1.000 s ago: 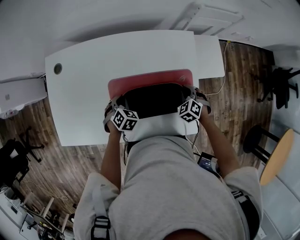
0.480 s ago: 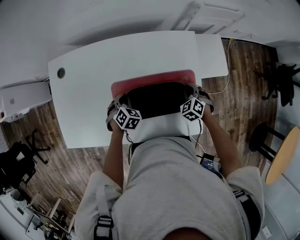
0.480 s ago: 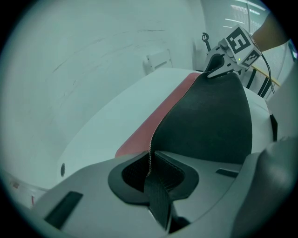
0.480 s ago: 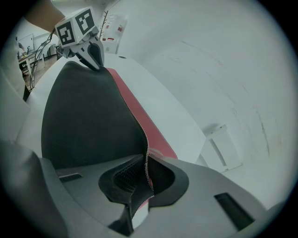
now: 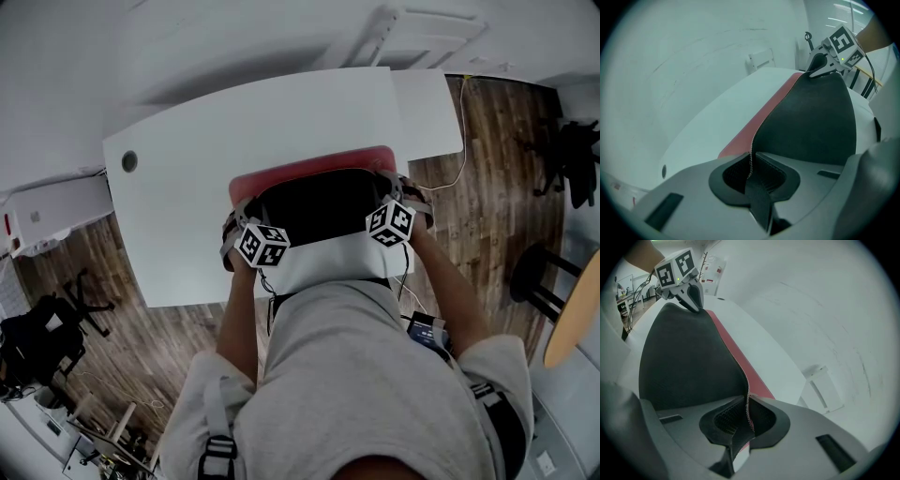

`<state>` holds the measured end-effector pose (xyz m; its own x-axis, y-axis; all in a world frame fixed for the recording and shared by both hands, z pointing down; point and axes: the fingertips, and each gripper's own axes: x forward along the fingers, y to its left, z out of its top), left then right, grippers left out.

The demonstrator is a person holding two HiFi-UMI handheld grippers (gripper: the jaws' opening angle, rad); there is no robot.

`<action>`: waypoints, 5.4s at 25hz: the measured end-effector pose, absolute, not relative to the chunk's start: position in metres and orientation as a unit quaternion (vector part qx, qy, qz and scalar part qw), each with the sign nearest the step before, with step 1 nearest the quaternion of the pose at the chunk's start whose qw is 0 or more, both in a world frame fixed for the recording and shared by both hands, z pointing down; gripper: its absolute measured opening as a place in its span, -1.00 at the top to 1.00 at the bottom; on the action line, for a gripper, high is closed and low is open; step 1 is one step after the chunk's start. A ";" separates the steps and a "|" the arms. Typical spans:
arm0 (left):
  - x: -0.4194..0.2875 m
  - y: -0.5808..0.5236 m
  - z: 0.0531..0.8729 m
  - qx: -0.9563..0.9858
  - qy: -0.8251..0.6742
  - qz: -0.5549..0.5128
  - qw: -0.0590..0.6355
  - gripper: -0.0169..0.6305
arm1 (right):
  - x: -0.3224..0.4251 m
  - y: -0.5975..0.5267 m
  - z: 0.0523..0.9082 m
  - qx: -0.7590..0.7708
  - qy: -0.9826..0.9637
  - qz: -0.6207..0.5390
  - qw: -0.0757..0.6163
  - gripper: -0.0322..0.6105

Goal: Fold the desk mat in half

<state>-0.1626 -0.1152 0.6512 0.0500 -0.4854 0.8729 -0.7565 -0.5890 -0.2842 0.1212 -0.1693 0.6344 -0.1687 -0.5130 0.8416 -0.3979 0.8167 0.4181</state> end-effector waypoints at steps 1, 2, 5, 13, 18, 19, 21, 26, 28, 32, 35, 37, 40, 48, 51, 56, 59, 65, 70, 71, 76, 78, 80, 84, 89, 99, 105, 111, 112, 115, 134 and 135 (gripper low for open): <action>-0.163 -0.116 0.651 0.713 -0.436 0.535 0.127 0.83 | 0.121 -0.170 0.634 0.299 -0.763 -0.051 0.571 0.72; -0.164 -0.116 0.651 0.712 -0.437 0.534 0.128 0.83 | 0.120 -0.171 0.633 0.300 -0.763 -0.052 0.570 0.72; -0.167 -0.119 0.653 0.710 -0.441 0.534 0.132 0.83 | 0.117 -0.175 0.633 0.302 -0.764 -0.052 0.568 0.72; -0.166 -0.123 0.653 0.707 -0.445 0.533 0.133 0.83 | 0.118 -0.177 0.634 0.300 -0.766 -0.053 0.566 0.72; -0.167 -0.128 0.653 0.705 -0.445 0.535 0.135 0.83 | 0.118 -0.180 0.633 0.302 -0.767 -0.050 0.564 0.72; -0.168 -0.128 0.654 0.705 -0.445 0.535 0.136 0.83 | 0.117 -0.180 0.633 0.303 -0.767 -0.050 0.563 0.72; -0.168 -0.128 0.653 0.704 -0.447 0.534 0.137 0.83 | 0.117 -0.180 0.633 0.302 -0.768 -0.050 0.563 0.72; -0.167 -0.129 0.651 0.703 -0.452 0.533 0.134 0.82 | 0.118 -0.183 0.632 0.303 -0.769 -0.051 0.560 0.72; -0.168 -0.132 0.650 0.702 -0.453 0.533 0.133 0.82 | 0.118 -0.185 0.631 0.305 -0.769 -0.052 0.559 0.72; -0.170 -0.137 0.649 0.701 -0.456 0.532 0.131 0.82 | 0.116 -0.189 0.630 0.307 -0.769 -0.054 0.557 0.72; -0.170 -0.142 0.649 0.701 -0.458 0.531 0.131 0.82 | 0.116 -0.193 0.630 0.309 -0.769 -0.055 0.557 0.72; -0.170 -0.144 0.649 0.700 -0.459 0.531 0.131 0.82 | 0.116 -0.194 0.630 0.309 -0.770 -0.055 0.556 0.72; -0.169 -0.145 0.651 0.700 -0.460 0.531 0.132 0.82 | 0.117 -0.195 0.631 0.309 -0.769 -0.055 0.556 0.72; -0.172 -0.148 0.651 0.697 -0.463 0.530 0.132 0.82 | 0.115 -0.201 0.630 0.309 -0.769 -0.057 0.557 0.72; -0.172 -0.152 0.651 0.696 -0.462 0.534 0.131 0.82 | 0.114 -0.204 0.630 0.308 -0.769 -0.058 0.558 0.72; -0.172 -0.154 0.651 0.696 -0.461 0.535 0.133 0.82 | 0.114 -0.206 0.631 0.306 -0.769 -0.056 0.559 0.72; -0.172 -0.156 0.650 0.696 -0.462 0.533 0.133 0.82 | 0.115 -0.207 0.631 0.306 -0.768 -0.054 0.560 0.72; -0.171 -0.160 0.651 0.696 -0.461 0.534 0.133 0.82 | 0.116 -0.208 0.633 0.304 -0.769 -0.048 0.560 0.72; -0.172 -0.161 0.653 0.696 -0.465 0.530 0.137 0.80 | 0.116 -0.209 0.634 0.304 -0.770 -0.037 0.560 0.72; -0.173 -0.161 0.653 0.696 -0.467 0.528 0.139 0.79 | 0.116 -0.210 0.634 0.305 -0.770 -0.035 0.559 0.72; -0.174 -0.162 0.653 0.691 -0.475 0.526 0.143 0.76 | 0.117 -0.211 0.635 0.315 -0.767 -0.034 0.558 0.67; -0.175 -0.162 0.653 0.689 -0.479 0.526 0.140 0.74 | 0.117 -0.212 0.634 0.321 -0.766 -0.034 0.556 0.64; -0.177 -0.162 0.652 0.687 -0.484 0.525 0.137 0.70 | 0.118 -0.214 0.634 0.328 -0.765 -0.032 0.553 0.59; -0.179 -0.164 0.652 0.682 -0.492 0.524 0.133 0.62 | 0.121 -0.217 0.633 0.339 -0.764 -0.027 0.548 0.49; -0.182 -0.166 0.651 0.682 -0.497 0.520 0.133 0.55 | 0.124 -0.221 0.630 0.351 -0.763 -0.031 0.542 0.39; -0.186 -0.170 0.631 0.682 -0.516 0.504 0.120 0.54 | 0.121 -0.218 0.607 0.381 -0.773 -0.041 0.506 0.34; -0.184 -0.159 0.617 0.688 -0.532 0.477 0.126 0.55 | 0.109 -0.209 0.583 0.409 -0.787 -0.035 0.462 0.35; -0.179 -0.132 0.589 0.701 -0.573 0.397 0.150 0.83 | 0.090 -0.186 0.550 0.446 -0.802 -0.004 0.398 0.67; -0.177 -0.127 0.585 0.706 -0.576 0.381 0.156 0.84 | 0.087 -0.182 0.545 0.448 -0.803 -0.007 0.393 0.70; -0.172 -0.113 0.569 0.717 -0.586 0.340 0.164 0.87 | 0.075 -0.164 0.528 0.453 -0.812 -0.001 0.367 0.74; -0.088 -0.021 0.444 0.783 -0.587 0.162 0.127 0.91 | 0.059 -0.047 0.402 0.507 -0.844 0.017 0.176 0.78; -0.084 -0.019 0.439 0.782 -0.591 0.155 0.125 0.91 | 0.062 -0.043 0.398 0.505 -0.846 0.018 0.171 0.78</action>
<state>-0.0843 -0.0187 0.4390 0.2528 -0.8855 0.3898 -0.9629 -0.2697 0.0116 0.0617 -0.0427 0.3977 -0.4310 -0.8482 0.3079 -0.8607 0.4889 0.1421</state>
